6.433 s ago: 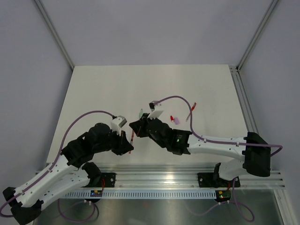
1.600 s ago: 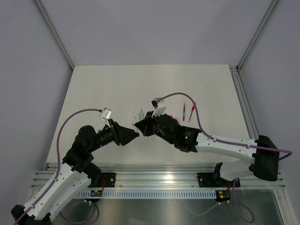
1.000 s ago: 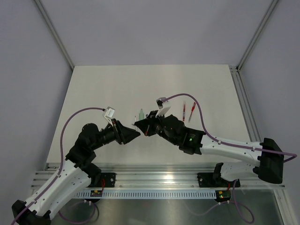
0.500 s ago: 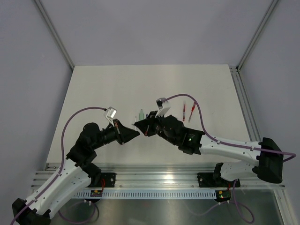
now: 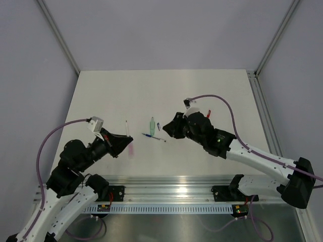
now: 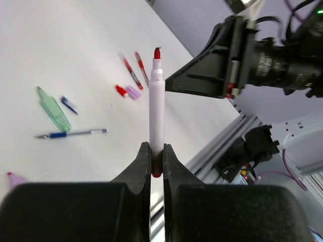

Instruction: Insert the pens into the pen caps

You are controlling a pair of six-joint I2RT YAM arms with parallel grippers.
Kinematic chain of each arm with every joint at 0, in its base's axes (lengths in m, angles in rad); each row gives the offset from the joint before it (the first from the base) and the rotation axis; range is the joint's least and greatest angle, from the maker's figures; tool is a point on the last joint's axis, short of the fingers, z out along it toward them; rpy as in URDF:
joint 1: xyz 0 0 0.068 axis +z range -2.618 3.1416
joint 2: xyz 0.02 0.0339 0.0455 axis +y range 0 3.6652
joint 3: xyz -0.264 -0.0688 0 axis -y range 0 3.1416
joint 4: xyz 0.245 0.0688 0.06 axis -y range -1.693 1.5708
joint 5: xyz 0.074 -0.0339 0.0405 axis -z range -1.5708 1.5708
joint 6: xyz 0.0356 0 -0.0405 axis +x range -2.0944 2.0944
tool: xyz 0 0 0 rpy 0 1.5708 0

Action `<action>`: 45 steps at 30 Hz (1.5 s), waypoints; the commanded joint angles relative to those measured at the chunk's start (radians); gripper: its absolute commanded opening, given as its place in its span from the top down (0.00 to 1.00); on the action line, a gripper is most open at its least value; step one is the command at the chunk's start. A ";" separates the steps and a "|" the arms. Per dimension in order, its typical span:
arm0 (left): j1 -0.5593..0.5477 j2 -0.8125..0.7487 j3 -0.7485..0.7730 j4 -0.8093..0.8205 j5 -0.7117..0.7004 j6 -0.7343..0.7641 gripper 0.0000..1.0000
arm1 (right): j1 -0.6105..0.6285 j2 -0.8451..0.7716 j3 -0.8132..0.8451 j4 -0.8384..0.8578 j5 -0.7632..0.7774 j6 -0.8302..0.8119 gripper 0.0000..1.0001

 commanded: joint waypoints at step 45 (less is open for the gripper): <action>0.154 -0.069 0.002 -0.096 0.047 0.165 1.00 | -0.408 0.774 0.373 -0.318 -0.107 -0.312 0.63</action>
